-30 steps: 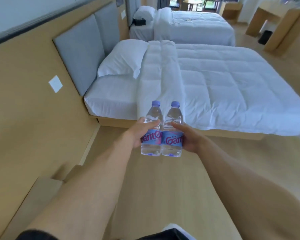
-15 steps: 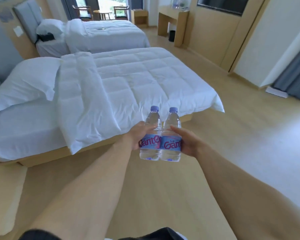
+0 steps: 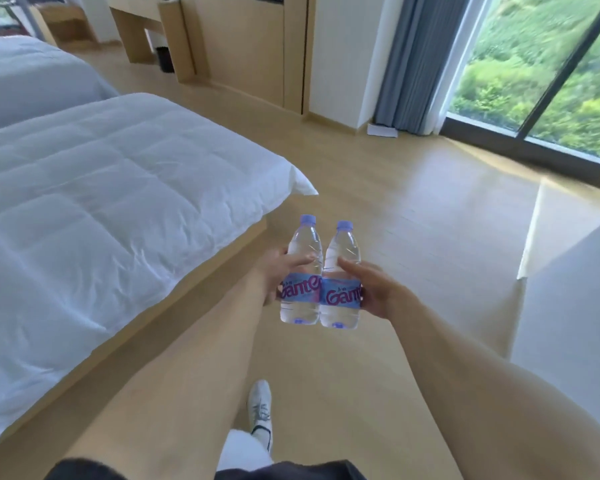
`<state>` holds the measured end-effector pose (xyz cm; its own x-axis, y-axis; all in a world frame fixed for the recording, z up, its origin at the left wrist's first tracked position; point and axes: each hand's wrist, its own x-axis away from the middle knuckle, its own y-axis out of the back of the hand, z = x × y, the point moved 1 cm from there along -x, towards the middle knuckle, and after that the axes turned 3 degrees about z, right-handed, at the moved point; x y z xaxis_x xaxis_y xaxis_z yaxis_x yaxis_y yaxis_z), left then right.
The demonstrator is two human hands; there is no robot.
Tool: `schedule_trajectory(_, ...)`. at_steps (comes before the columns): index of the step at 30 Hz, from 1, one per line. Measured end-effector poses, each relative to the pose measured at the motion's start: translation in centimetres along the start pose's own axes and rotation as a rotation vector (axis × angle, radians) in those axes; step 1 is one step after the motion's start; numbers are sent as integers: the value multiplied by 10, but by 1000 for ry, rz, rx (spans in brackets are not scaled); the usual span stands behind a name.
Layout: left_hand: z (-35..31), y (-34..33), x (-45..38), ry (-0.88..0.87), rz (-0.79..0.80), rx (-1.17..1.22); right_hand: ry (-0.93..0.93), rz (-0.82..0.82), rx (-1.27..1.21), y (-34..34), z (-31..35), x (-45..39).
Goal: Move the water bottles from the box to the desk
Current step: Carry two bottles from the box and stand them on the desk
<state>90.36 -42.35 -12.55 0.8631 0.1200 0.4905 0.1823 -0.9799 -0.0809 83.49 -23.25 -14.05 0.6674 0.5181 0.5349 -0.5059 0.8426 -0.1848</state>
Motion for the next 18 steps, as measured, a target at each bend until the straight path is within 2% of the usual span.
schedule_trajectory(7,-47,4,-106,6,137,-57,49,-93,-24,38,49,-63)
schedule_trajectory(18,-154,30,-248,-32,219,-139,123,-205,-40,65,148,-182)
